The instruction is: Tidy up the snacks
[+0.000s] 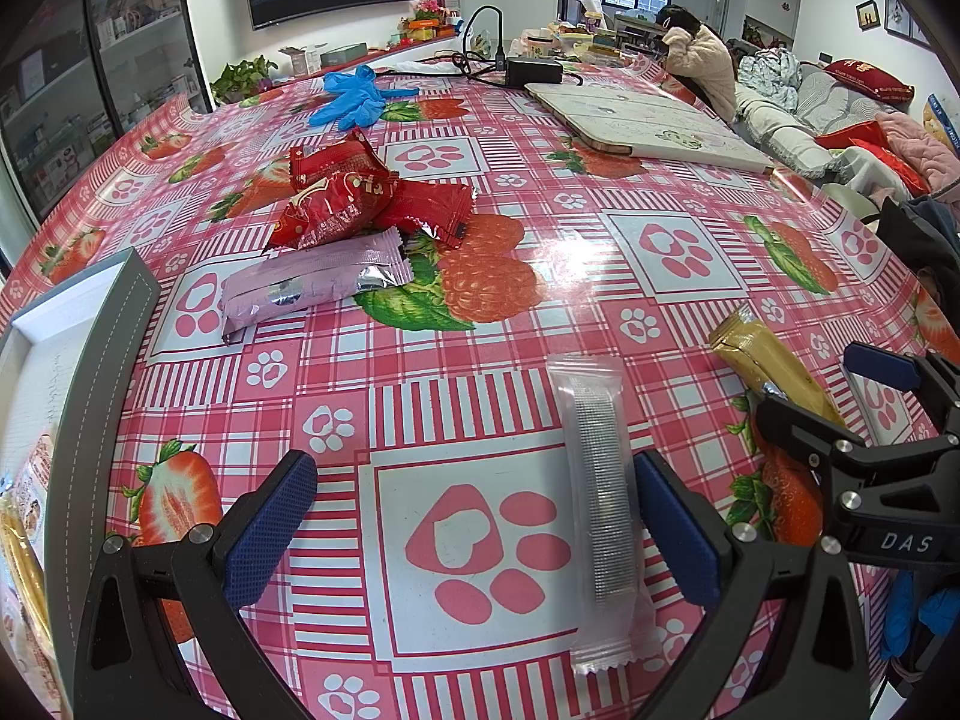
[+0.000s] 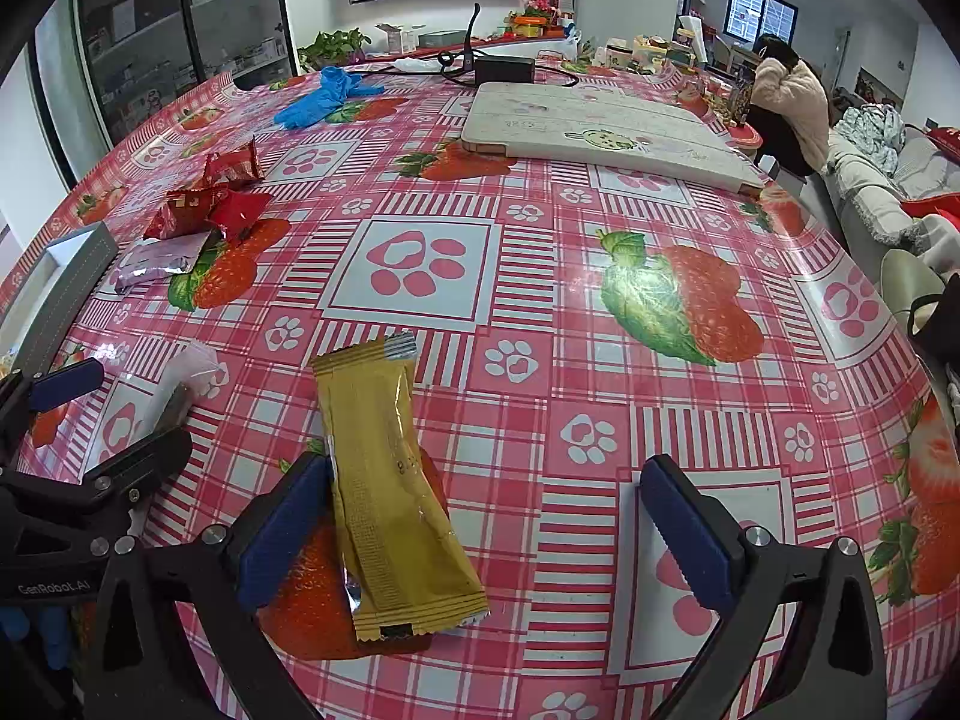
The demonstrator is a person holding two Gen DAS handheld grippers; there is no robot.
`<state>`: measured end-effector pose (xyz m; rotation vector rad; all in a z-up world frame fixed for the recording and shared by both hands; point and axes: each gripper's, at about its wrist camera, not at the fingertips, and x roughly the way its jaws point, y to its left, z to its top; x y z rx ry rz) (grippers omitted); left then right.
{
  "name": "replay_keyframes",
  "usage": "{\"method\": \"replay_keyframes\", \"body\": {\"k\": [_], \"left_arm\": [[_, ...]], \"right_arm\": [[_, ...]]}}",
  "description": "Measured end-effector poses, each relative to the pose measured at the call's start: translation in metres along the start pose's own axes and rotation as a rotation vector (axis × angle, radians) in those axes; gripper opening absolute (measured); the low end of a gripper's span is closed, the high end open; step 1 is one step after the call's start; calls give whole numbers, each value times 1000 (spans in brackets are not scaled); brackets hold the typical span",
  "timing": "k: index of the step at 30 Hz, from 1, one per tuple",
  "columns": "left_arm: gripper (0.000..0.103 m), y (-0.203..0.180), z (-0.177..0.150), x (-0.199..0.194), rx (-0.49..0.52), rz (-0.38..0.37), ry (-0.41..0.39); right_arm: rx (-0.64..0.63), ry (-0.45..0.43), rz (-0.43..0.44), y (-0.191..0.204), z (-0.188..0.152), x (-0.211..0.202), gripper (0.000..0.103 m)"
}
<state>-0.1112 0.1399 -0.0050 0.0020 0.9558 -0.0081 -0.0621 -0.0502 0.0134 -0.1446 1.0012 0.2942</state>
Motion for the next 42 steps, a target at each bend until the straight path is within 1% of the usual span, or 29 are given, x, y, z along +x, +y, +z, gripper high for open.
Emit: {"method": "replay_keyframes", "body": {"k": [25, 27, 28, 29, 31, 32, 33, 34, 35, 36, 37, 38, 39, 40, 41, 42], "left_arm": [[103, -2, 2, 1, 11, 3, 9], [103, -3, 3, 1, 2, 5, 41], [103, -6, 4, 1, 6, 3, 67], [103, -9, 5, 0, 18, -7, 84], [99, -20, 4, -2, 59, -27, 101], [95, -23, 4, -3, 70, -31, 105], [90, -25, 5, -4, 73, -38, 111], [87, -27, 6, -5, 75, -52, 118], [79, -30, 7, -6, 85, -58, 119], [65, -32, 8, -8, 102, -72, 114], [56, -34, 9, -9, 114, -81, 111], [36, -36, 9, -12, 126, -90, 111], [21, -36, 9, -13, 129, -101, 115], [20, -34, 9, -15, 112, -128, 127], [18, -31, 8, -16, 93, -154, 133], [17, -27, 6, -18, 70, -183, 141]], "right_arm": [[-1, 2, -2, 1, -1, 0, 103], [-6, 25, -4, 1, 2, 1, 103], [-2, 58, -6, 0, 6, 3, 103], [0, 78, -8, 1, 8, 4, 103], [4, 139, -7, 0, 15, 7, 103], [1, 154, -4, 1, 17, 8, 103], [-11, 167, -1, 3, 18, 9, 101], [-27, 170, 9, 5, 19, 7, 93], [-40, 172, 17, 7, 20, 6, 89], [-56, 177, 25, 10, 20, 4, 79], [-72, 184, 35, 14, 21, 2, 68], [-78, 190, 38, 17, 21, 0, 63], [-80, 196, 40, 19, 21, -1, 51], [-78, 197, 47, 21, 21, -3, 31], [-71, 199, 56, 21, 21, -5, 26], [-57, 207, 72, 21, 20, -6, 26]]}}
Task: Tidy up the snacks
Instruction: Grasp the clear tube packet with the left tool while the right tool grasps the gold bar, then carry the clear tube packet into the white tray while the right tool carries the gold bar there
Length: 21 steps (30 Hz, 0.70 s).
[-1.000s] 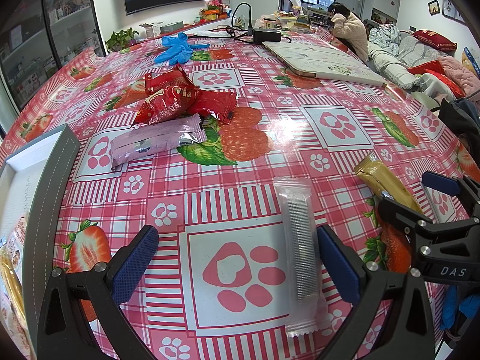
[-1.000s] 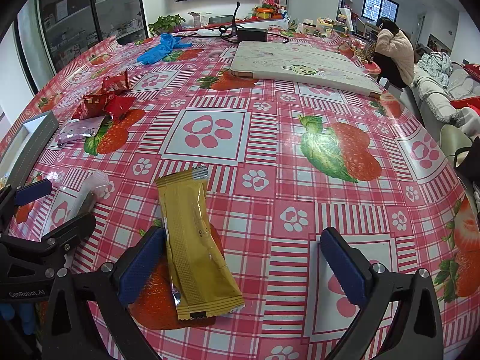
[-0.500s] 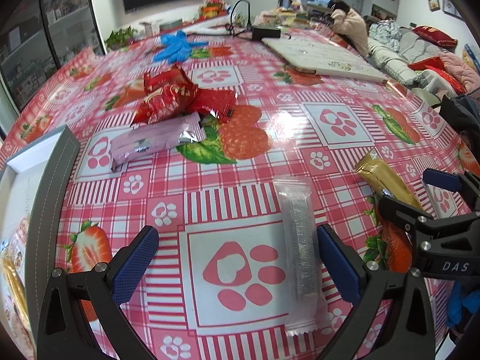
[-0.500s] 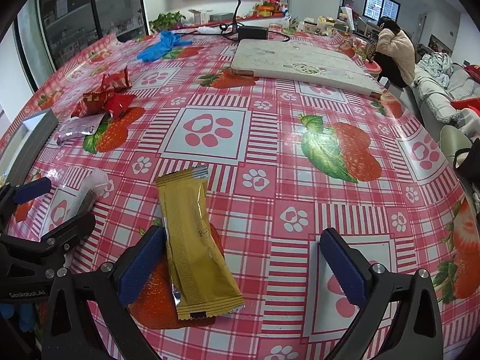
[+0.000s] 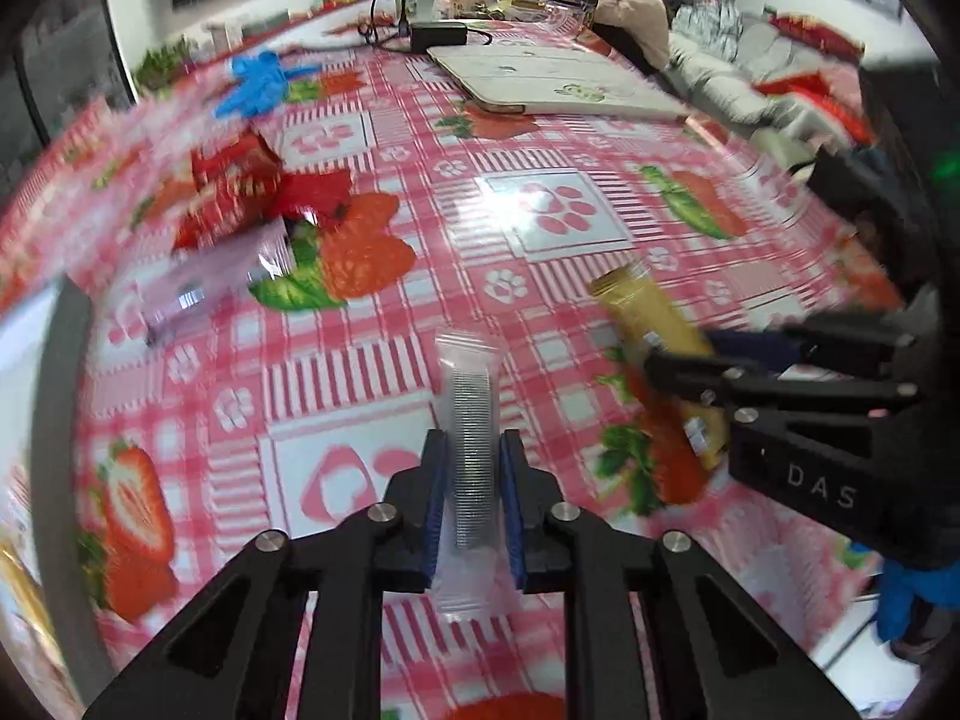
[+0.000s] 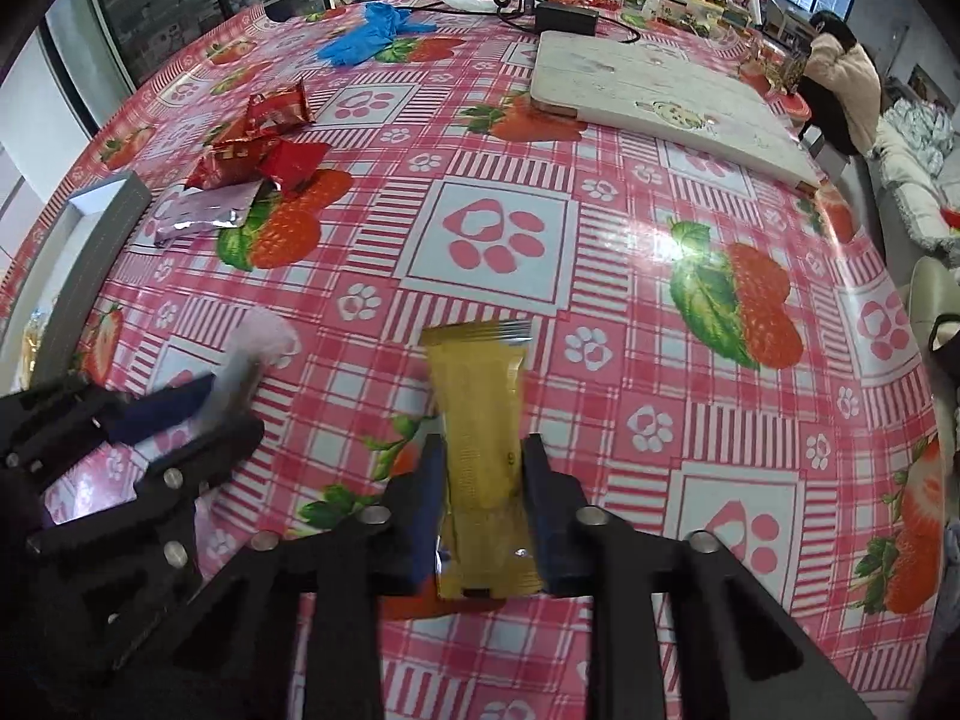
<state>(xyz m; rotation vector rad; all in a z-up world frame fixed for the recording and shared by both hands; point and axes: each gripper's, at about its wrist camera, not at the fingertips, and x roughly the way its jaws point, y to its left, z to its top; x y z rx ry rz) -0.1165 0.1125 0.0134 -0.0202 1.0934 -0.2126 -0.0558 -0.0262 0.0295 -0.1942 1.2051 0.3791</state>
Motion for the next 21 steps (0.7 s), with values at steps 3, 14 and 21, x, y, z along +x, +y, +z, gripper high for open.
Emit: {"method": "replay_keyframes", "body": {"k": [3, 14, 21], "left_arm": [[17, 7, -9, -13, -31, 3, -11], [17, 36, -18, -72, -72, -3, -109], [17, 44, -30, -84, -78, -4, -119]], "right_arm": [[67, 12, 132, -2, -5, -5, 25], [8, -31, 134, 29, -1, -37, 25], [-1, 83, 44, 32, -6, -2, 70]]}}
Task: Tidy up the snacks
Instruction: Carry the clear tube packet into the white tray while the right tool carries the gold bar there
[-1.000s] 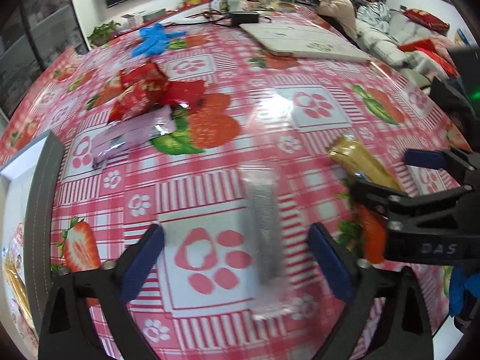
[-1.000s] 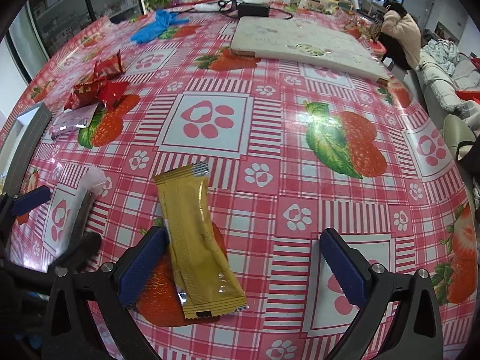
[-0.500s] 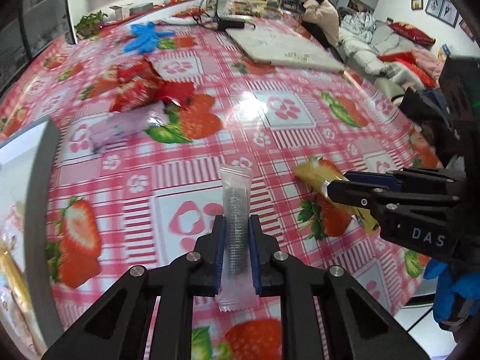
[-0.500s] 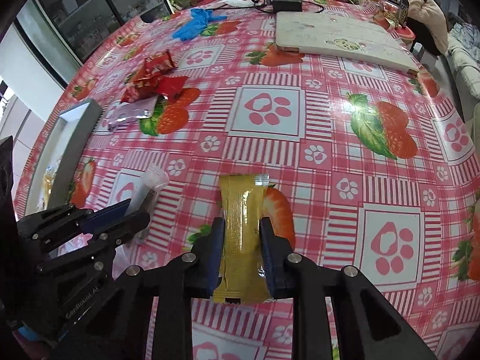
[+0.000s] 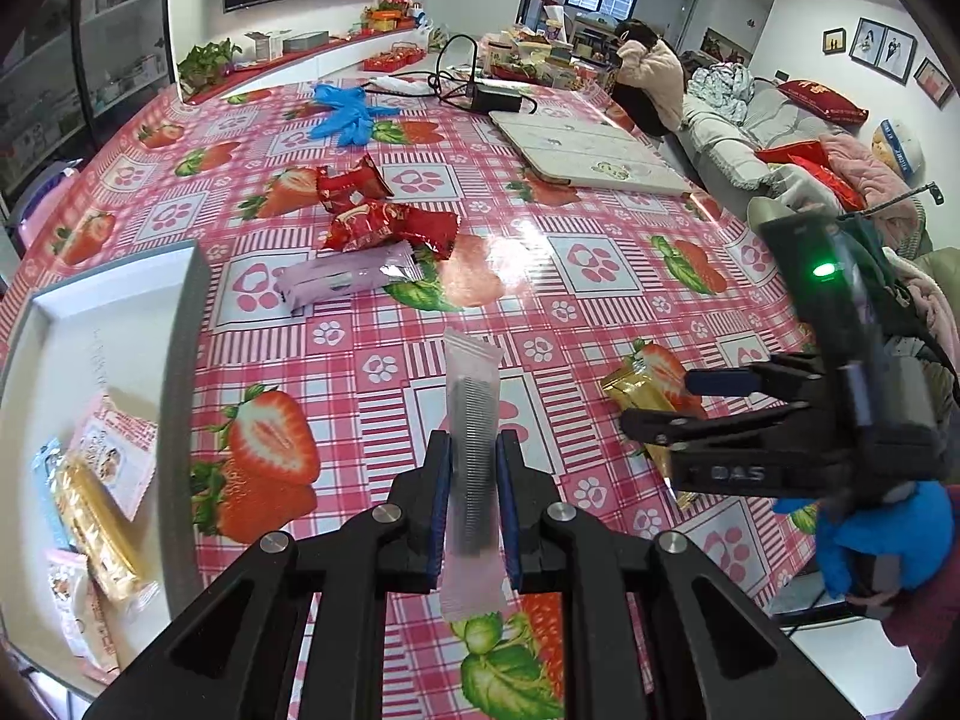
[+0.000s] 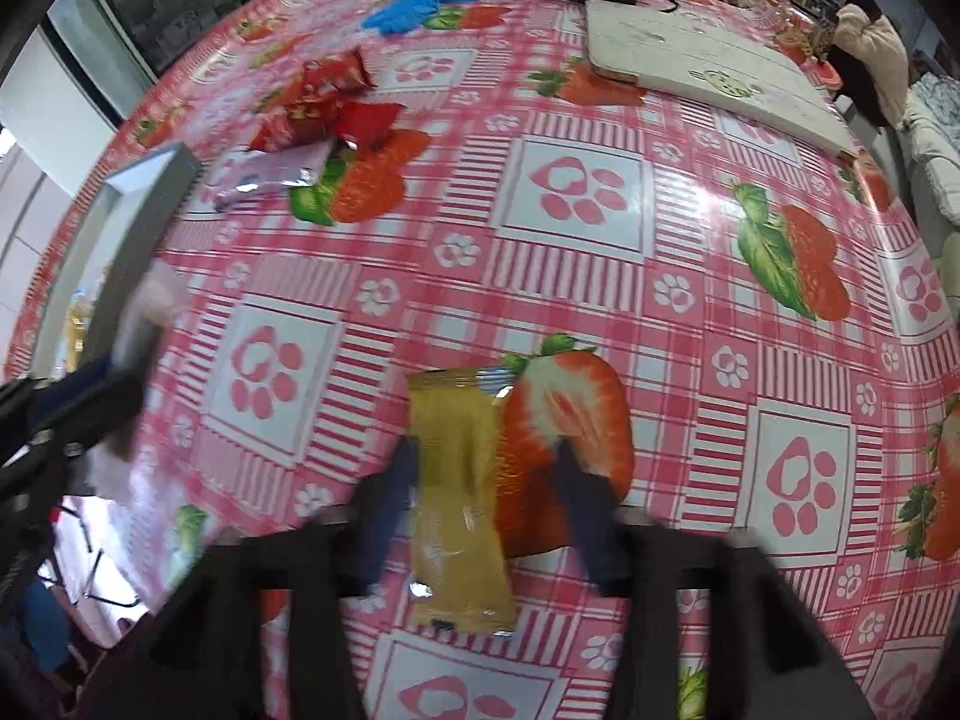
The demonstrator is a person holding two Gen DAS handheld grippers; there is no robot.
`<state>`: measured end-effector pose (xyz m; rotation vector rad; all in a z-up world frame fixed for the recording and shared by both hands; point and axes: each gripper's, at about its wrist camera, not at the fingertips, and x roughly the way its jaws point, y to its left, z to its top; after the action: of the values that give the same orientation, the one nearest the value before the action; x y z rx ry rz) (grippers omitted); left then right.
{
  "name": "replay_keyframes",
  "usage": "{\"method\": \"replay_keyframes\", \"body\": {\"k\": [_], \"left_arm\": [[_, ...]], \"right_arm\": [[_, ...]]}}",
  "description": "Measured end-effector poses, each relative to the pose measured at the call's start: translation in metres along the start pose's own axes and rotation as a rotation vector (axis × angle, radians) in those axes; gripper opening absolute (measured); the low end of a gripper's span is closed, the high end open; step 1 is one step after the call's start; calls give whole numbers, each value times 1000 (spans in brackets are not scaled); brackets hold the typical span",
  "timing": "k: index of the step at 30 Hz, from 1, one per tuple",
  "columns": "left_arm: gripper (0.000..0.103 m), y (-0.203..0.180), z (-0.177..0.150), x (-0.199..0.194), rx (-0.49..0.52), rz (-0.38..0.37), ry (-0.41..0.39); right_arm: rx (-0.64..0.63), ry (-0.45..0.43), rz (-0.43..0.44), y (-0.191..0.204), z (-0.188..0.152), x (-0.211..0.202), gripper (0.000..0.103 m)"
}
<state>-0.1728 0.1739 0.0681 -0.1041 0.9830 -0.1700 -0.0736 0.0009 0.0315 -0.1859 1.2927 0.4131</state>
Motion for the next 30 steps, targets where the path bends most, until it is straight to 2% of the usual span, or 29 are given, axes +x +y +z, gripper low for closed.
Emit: {"method": "replay_keyframes", "body": {"k": [3, 5, 6, 7, 9, 14, 18, 22, 25, 30], "left_arm": [[17, 3, 0, -8, -2, -1, -8], [17, 6, 1, -17, -3, 0, -22], [17, 8, 1, -21, -4, 0, -29], [17, 12, 2, -27, -7, 0, -37], [17, 19, 4, -37, -11, -2, -44], [17, 51, 16, -68, -39, 16, -76], [17, 87, 25, -95, -59, 92, -128], [17, 131, 27, -113, -123, 171, -154], [17, 163, 23, -118, -175, 210, -157], [17, 199, 12, -107, -245, 237, -134]], "right_arm": [[-28, 6, -41, 5, 3, 7, 70], [-45, 10, -70, 11, 4, 7, 61], [-51, 4, -66, 15, 4, 5, 38], [-53, 6, -68, 17, 4, 3, 25], [-54, 12, -64, 24, 4, 1, 23], [-74, -62, 81, 51, 12, -27, 23], [-153, -140, 160, 95, 35, -63, 23], [-222, -178, 211, 142, 61, -81, 23], [-266, -188, 229, 172, 75, -83, 23], [-281, -151, 304, 219, 101, -71, 23]]}}
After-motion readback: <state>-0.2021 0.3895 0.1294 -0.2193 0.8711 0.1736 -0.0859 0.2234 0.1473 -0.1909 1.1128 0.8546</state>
